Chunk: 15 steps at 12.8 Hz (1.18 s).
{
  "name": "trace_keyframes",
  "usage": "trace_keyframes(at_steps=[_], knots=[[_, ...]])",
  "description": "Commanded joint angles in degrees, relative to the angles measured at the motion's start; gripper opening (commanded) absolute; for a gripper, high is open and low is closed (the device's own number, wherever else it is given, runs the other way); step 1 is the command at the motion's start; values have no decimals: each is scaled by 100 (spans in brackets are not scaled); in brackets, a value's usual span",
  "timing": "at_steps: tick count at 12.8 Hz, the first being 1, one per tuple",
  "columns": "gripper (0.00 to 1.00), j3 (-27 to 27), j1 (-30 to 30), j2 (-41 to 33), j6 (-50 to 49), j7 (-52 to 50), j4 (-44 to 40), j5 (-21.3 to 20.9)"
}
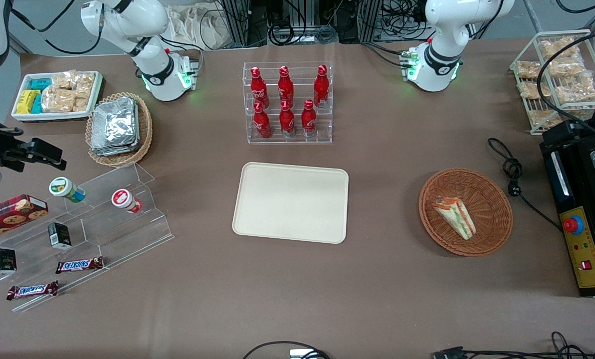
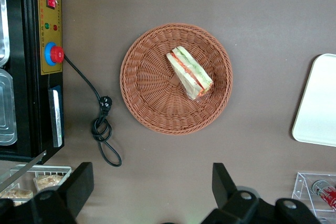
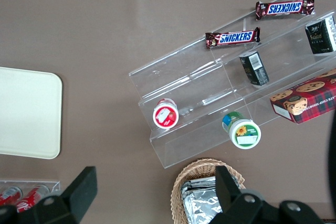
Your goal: Place sandwich from basket to tray
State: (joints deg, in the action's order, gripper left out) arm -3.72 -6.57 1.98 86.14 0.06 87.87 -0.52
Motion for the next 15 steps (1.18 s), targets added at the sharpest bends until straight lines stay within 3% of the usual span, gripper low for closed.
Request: trace_keyframes(at_steps=[1,15], knots=[[100,3,7,39,-98,73,-130,26],[100,21,-20,442,-28,135,-183,35]])
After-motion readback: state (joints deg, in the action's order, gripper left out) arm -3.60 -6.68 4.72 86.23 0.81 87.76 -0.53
